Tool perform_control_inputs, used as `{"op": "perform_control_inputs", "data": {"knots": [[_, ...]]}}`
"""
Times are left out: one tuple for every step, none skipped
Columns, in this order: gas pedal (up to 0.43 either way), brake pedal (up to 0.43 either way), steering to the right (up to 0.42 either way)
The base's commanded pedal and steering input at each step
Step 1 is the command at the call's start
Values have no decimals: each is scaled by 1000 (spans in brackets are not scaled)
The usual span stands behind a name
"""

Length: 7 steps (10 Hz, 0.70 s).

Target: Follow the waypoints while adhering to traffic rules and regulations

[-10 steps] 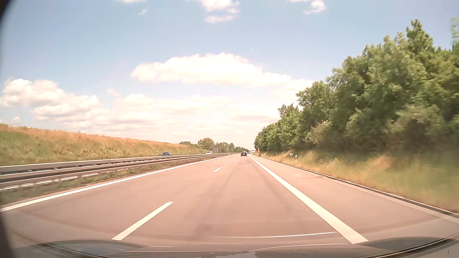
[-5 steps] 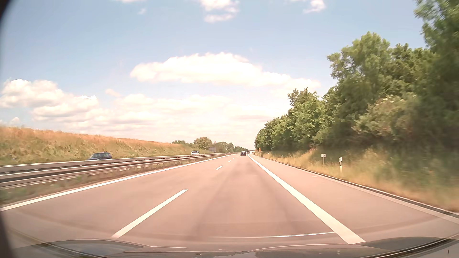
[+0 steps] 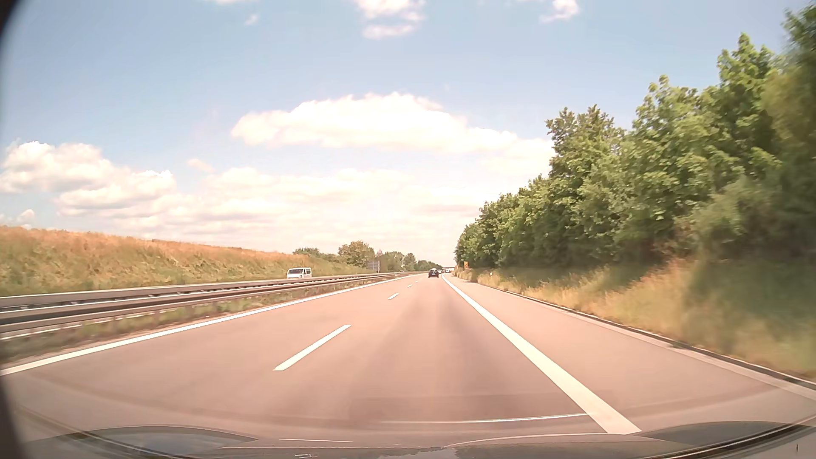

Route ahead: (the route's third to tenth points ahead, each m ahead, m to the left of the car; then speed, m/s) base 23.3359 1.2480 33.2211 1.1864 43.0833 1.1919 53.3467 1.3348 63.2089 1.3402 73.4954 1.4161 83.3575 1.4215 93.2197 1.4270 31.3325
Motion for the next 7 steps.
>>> {"op": "perform_control_inputs", "data": {"knots": [[429, 12, -3], [429, 6, -2], [429, 12, -3], [429, 12, -2], [429, 12, -3], [429, 12, -2], [429, 12, -2]]}}
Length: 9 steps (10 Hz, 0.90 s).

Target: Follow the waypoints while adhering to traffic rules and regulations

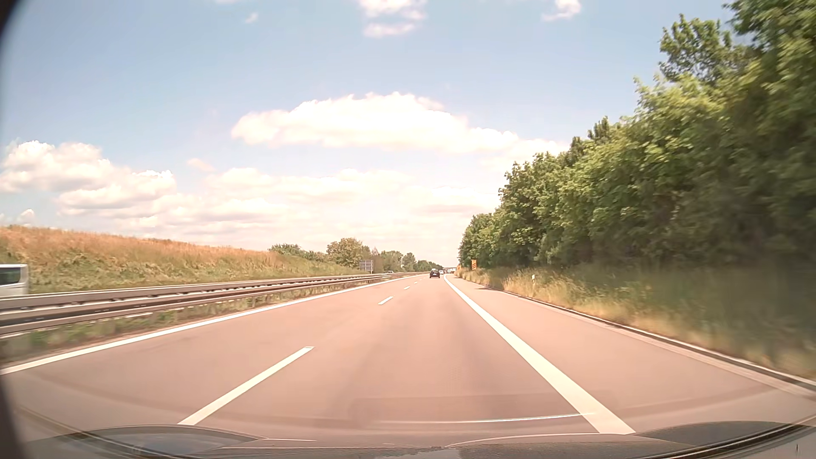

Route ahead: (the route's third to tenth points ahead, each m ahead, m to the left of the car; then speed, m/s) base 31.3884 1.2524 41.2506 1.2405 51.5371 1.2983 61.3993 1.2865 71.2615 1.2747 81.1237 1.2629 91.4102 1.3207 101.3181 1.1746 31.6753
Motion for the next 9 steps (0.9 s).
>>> {"op": "perform_control_inputs", "data": {"knots": [[429, 12, -2], [429, 6, -2], [429, 12, -2], [429, 12, -1], [429, 12, -1], [429, 12, -2], [429, 12, -1], [429, 12, -2], [429, 12, -1]]}}
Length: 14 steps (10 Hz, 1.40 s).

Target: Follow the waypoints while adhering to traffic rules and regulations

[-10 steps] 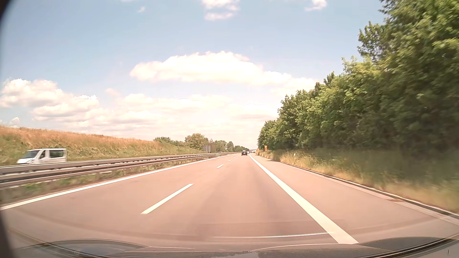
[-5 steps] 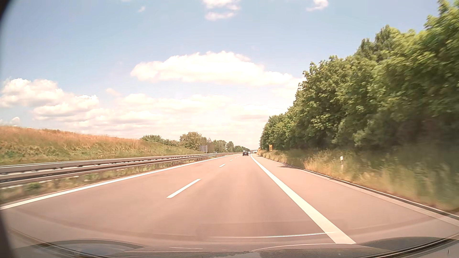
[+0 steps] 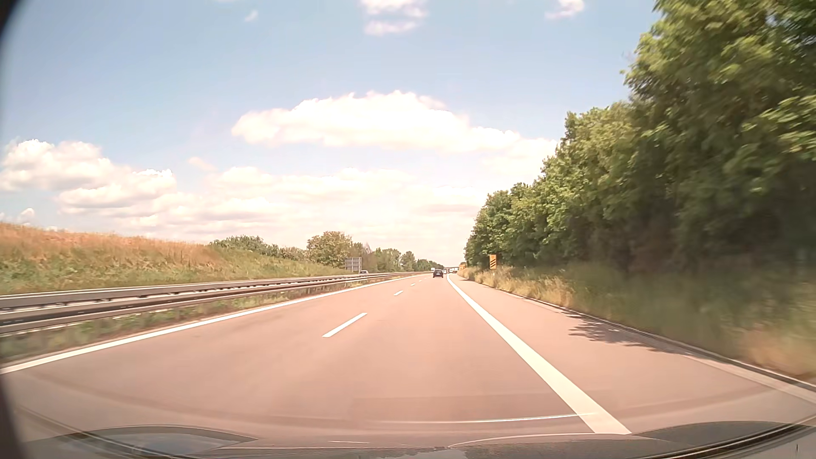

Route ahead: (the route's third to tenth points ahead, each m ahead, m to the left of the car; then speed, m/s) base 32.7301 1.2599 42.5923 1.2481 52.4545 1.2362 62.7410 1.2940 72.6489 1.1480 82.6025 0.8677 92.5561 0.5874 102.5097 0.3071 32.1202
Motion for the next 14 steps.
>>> {"op": "perform_control_inputs", "data": {"knots": [[429, 12, -1], [429, 12, -1], [429, 12, -1], [429, 12, -1], [421, 12, -1], [398, 12, -1], [398, 12, -1], [390, 12, -1], [358, 6, 0], [350, 12, -1], [339, 12, 0], [319, 6, 0], [311, 12, 1], [287, 12, 1]]}}
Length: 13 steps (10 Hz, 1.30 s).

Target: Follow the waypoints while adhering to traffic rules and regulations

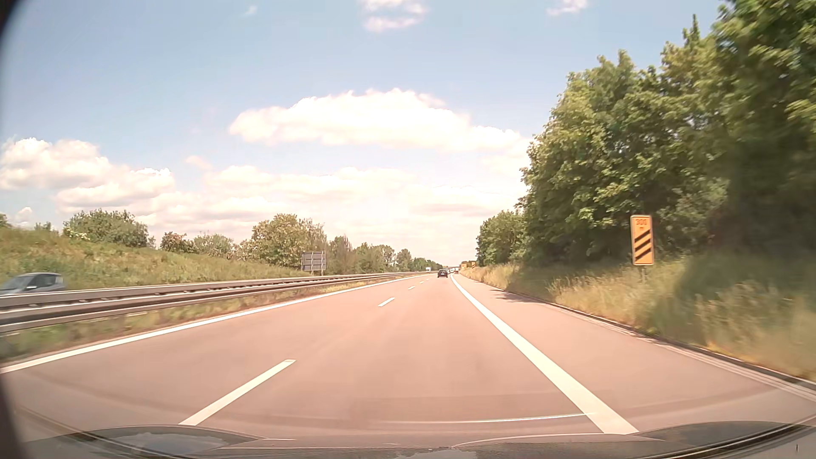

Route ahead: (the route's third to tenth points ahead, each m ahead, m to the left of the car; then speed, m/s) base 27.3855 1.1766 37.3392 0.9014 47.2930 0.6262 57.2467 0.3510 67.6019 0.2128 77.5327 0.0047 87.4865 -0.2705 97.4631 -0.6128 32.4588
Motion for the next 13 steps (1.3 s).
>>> {"op": "perform_control_inputs", "data": {"knots": [[287, 6, 1], [287, 6, 3], [287, 12, 2], [287, 12, 2], [287, 12, 2], [287, 12, 1], [287, 12, 1], [299, 12, 1], [299, 12, 1], [311, 12, 1], [319, 12, 1], [331, 12, 0], [331, 12, 0]]}}
